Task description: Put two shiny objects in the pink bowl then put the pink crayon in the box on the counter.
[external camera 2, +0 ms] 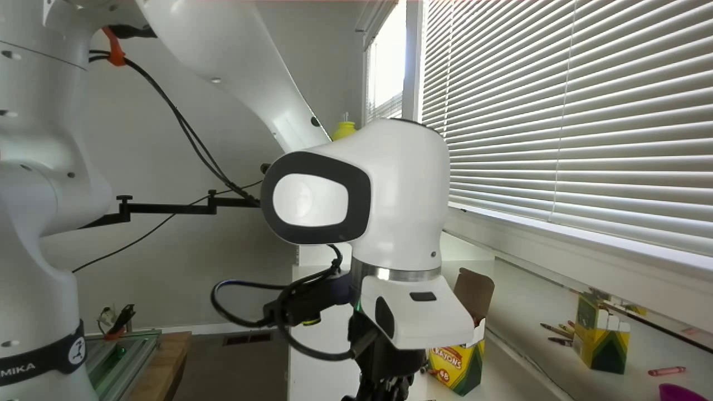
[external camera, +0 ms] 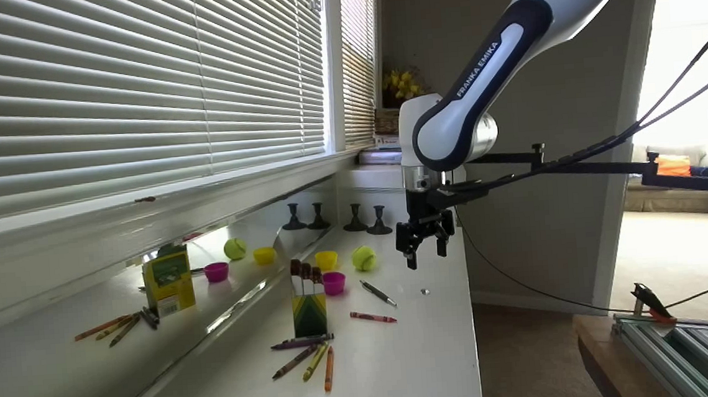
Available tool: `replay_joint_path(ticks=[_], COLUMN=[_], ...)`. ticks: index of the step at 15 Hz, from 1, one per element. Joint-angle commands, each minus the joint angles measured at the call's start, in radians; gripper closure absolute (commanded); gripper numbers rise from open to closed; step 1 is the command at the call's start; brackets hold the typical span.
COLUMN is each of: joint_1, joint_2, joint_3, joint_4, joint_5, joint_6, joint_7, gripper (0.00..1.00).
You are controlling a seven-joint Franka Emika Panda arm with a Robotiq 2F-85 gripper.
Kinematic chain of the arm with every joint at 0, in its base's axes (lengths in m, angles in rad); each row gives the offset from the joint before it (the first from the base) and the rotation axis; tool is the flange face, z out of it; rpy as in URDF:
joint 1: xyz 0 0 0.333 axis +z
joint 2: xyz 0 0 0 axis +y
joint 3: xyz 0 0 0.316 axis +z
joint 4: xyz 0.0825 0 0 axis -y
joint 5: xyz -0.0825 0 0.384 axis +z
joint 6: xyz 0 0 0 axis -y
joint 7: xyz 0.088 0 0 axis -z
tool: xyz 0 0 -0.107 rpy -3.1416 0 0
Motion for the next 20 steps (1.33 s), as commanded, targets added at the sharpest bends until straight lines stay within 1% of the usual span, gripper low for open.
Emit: replay_joint_path(ticks=[1,3,6,7,8,9,10,12,13,14,15,16,17,20], joint_1=[-0.017,-0.021,-0.021,-0.022,-0.023,-0.024,-0.025,-0.025,-0.026,-0.027,-0.028,-0.028,-0.029,-0.034], joint_2=[0.007,0.021,0.049,0.056,0.061,0.068,0.074,0.084,0.089,0.092,0.096,0.099,0.102,0.112], joint_3=[0.014,0.019,0.019,0.019,0.020,0.021,0.022,0.022,0.023,0.023,0.024,0.025,0.026,0.029], joint_4=[-0.034,-0.037,-0.031,-0.029,-0.030,-0.027,-0.025,-0.025,-0.024,-0.024,-0.024,-0.023,-0.022,-0.020], joint_5=[0.079,0.117,0.143,0.149,0.156,0.161,0.165,0.168,0.171,0.172,0.172,0.173,0.174,0.176], joint_6=[0.091,0.126,0.145,0.147,0.150,0.151,0.151,0.153,0.156,0.156,0.158,0.159,0.162,0.173], joint_7=[-0.075,-0.105,-0.124,-0.127,-0.132,-0.134,-0.138,-0.142,-0.145,-0.148,-0.151,-0.154,-0.158,-0.170], gripper=[0.00,0.00,0.00,0.02,0.07,0.21,0.31,0.42,0.52,0.58,0.56,0.59,0.60,0.57])
